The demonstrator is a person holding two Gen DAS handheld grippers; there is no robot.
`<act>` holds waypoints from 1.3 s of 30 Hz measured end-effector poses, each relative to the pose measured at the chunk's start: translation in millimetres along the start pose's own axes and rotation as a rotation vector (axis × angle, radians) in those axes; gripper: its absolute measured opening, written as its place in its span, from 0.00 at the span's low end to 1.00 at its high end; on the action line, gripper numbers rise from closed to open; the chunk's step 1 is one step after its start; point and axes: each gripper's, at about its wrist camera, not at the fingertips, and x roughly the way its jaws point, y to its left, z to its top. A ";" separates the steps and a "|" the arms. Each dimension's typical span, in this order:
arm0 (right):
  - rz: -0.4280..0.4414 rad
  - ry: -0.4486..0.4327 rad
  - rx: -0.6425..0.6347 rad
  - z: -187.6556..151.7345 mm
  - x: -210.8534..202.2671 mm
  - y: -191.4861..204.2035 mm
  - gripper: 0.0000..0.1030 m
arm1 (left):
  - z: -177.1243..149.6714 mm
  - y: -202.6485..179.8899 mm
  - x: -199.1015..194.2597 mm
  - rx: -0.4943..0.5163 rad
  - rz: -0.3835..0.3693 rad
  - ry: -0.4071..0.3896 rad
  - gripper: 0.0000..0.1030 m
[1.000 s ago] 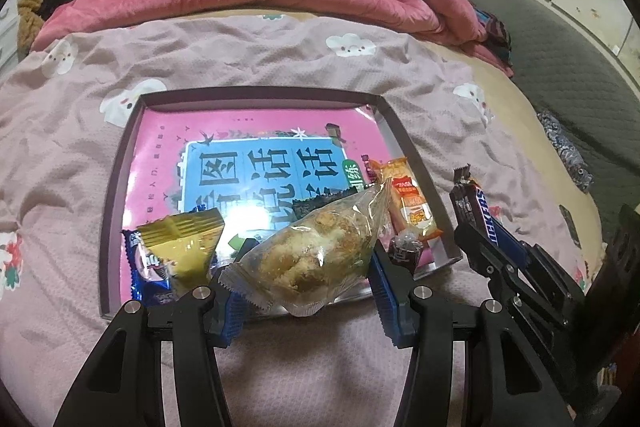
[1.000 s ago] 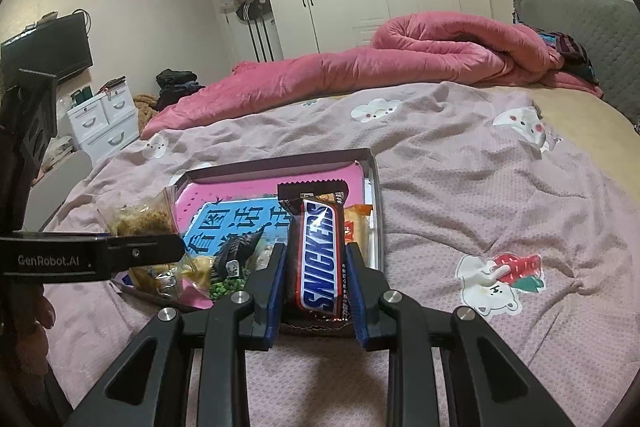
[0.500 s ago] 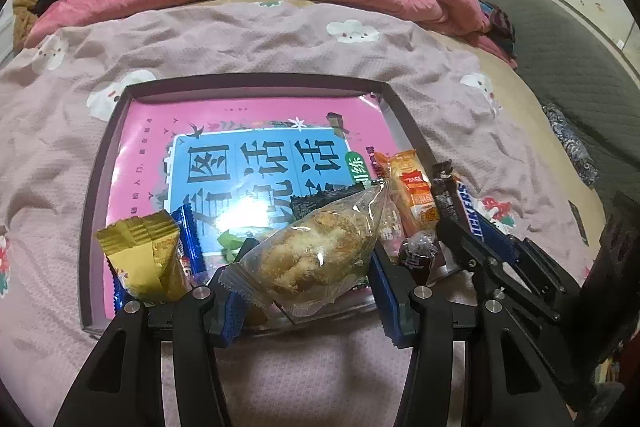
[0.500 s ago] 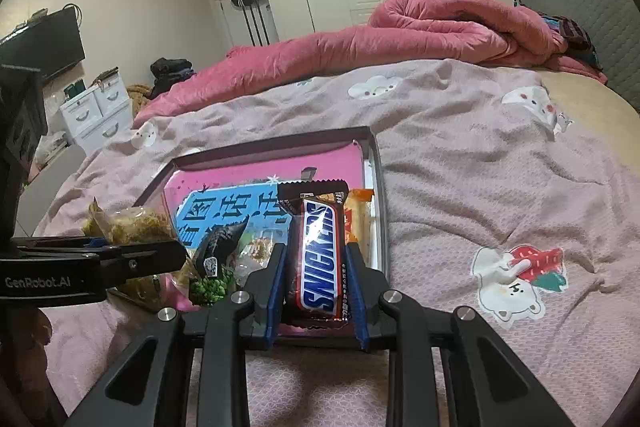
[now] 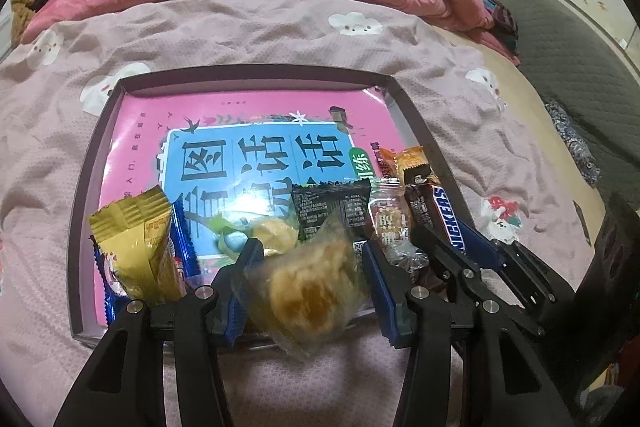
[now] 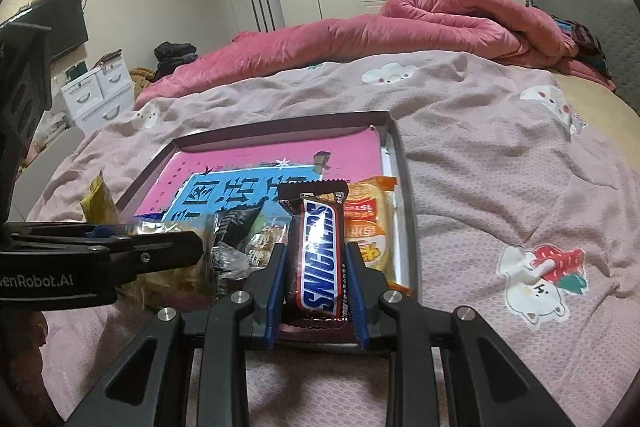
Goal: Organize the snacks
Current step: 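Carry the pastry bag and Snickers bar over the tray with both grippers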
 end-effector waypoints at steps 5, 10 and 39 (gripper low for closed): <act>0.006 -0.002 0.003 1.2 2.6 1.2 0.28 | -0.5 0.8 2.6 -0.002 0.001 0.002 0.51; 0.017 -0.007 0.004 2.5 6.3 2.2 0.28 | 0.1 0.4 3.8 -0.003 0.003 -0.001 0.51; -0.046 -0.033 0.006 0.5 1.5 -1.9 0.28 | 2.5 2.5 6.5 0.001 0.008 -0.010 0.51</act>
